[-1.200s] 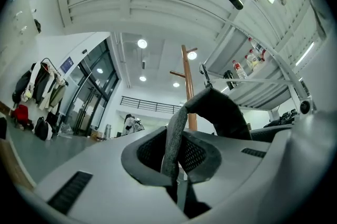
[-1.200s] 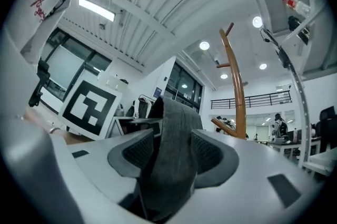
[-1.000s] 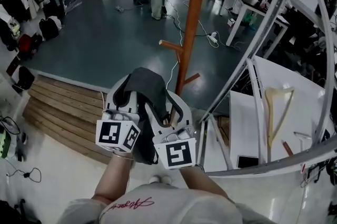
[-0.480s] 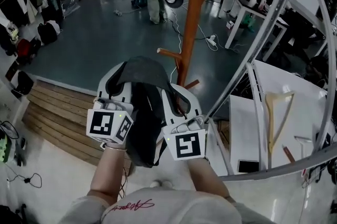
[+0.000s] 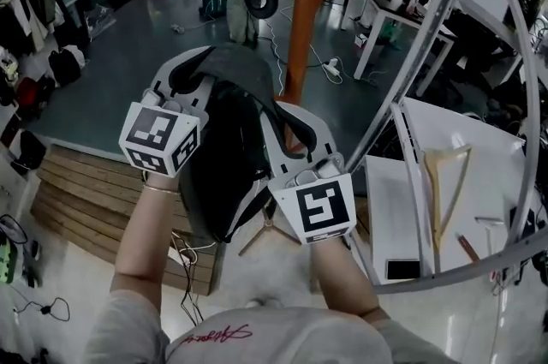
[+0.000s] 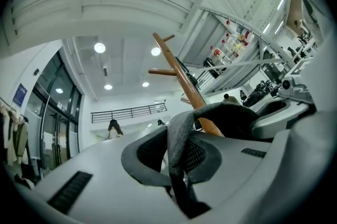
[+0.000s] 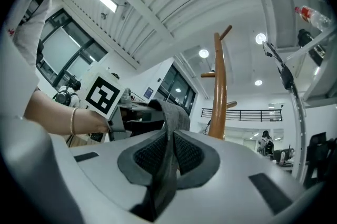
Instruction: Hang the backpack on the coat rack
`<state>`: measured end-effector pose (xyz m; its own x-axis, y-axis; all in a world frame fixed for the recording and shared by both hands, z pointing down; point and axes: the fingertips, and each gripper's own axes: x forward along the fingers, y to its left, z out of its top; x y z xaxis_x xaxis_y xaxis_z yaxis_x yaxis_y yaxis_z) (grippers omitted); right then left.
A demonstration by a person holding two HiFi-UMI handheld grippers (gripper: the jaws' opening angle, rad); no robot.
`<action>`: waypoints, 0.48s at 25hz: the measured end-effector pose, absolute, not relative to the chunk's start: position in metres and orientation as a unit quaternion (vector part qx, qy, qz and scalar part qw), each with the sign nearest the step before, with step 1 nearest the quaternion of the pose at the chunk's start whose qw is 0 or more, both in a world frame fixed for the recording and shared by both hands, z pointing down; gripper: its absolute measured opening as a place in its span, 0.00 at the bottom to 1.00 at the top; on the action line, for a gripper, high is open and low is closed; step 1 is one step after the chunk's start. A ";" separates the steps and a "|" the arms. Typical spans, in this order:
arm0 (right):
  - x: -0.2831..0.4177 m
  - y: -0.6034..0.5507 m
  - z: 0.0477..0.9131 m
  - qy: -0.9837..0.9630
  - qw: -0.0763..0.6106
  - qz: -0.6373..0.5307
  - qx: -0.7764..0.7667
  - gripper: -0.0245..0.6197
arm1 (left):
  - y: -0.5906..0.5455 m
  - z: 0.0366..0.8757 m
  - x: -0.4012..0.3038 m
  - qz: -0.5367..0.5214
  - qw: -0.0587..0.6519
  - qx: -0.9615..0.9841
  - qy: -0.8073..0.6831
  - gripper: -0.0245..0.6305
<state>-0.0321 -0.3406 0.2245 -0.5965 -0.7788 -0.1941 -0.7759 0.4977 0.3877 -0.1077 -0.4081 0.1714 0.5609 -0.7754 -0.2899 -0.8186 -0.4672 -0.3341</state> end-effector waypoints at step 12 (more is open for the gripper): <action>-0.018 -0.378 0.238 -0.869 -0.014 -0.148 0.473 0.11 | -0.475 0.209 -0.066 -0.027 0.149 -0.914 0.375 0.09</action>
